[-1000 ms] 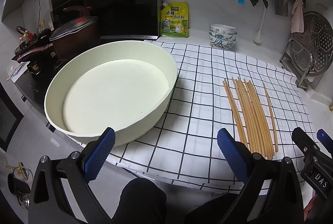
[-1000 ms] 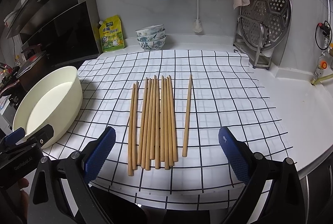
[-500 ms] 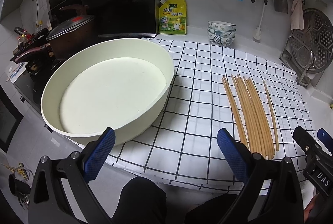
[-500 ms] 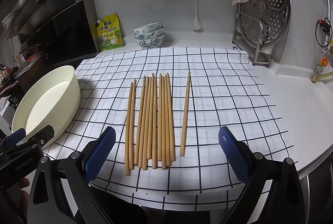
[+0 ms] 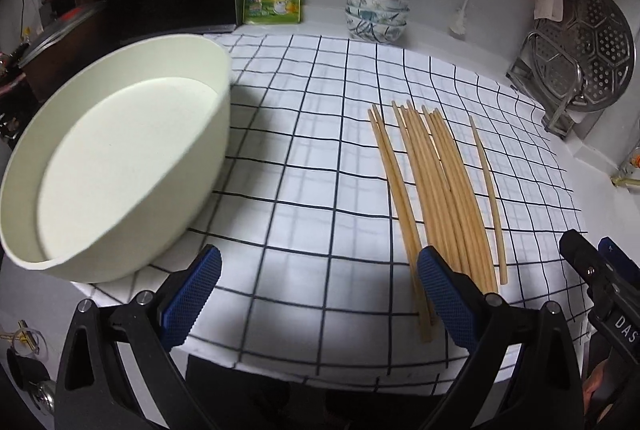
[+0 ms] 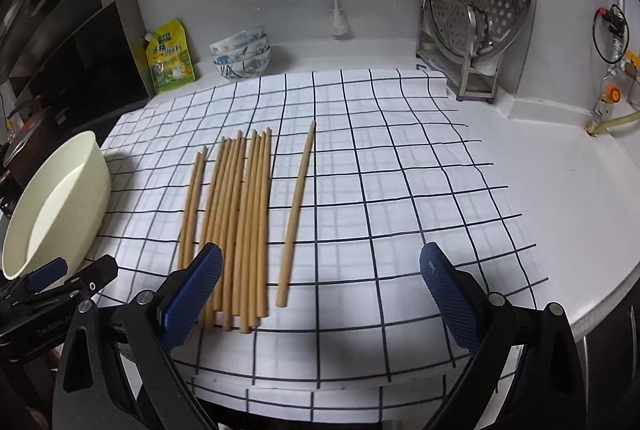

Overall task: Organize utensils
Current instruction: 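Close the left tool on one wooden chopstick while the right tool grasps another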

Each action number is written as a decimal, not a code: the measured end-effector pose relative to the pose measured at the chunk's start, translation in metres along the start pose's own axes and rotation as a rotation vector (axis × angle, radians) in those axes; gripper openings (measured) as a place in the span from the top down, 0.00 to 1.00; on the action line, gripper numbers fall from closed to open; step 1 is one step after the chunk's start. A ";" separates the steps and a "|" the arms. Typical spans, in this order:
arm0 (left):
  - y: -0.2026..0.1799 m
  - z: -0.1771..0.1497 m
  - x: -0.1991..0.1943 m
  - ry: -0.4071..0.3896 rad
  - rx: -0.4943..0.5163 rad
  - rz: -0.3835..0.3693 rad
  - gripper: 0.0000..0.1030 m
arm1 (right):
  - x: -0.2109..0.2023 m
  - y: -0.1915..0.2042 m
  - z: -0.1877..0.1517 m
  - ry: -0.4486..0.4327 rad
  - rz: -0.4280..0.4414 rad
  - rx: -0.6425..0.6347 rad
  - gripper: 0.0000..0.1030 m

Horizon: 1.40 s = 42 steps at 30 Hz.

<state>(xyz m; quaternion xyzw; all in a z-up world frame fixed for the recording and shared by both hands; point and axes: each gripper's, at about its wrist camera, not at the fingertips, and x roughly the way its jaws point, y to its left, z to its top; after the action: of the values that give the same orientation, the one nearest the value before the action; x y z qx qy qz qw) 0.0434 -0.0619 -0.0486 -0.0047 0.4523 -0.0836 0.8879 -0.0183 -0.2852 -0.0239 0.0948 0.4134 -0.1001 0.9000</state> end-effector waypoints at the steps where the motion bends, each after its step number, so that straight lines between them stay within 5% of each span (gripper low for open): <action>1: -0.001 0.001 0.004 0.002 -0.003 0.002 0.06 | 0.006 -0.002 0.002 0.012 -0.003 -0.002 0.08; 21: -0.017 0.014 0.057 0.057 0.019 0.047 0.06 | 0.109 0.001 0.029 0.160 -0.121 -0.094 0.08; 42: -0.025 0.016 0.075 0.071 0.028 0.098 0.05 | 0.098 -0.011 0.021 0.139 -0.117 -0.105 0.09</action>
<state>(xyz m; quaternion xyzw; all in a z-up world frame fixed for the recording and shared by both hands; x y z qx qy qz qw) 0.0964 -0.0991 -0.0971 0.0329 0.4820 -0.0462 0.8743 0.0568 -0.3111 -0.0867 0.0300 0.4846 -0.1238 0.8654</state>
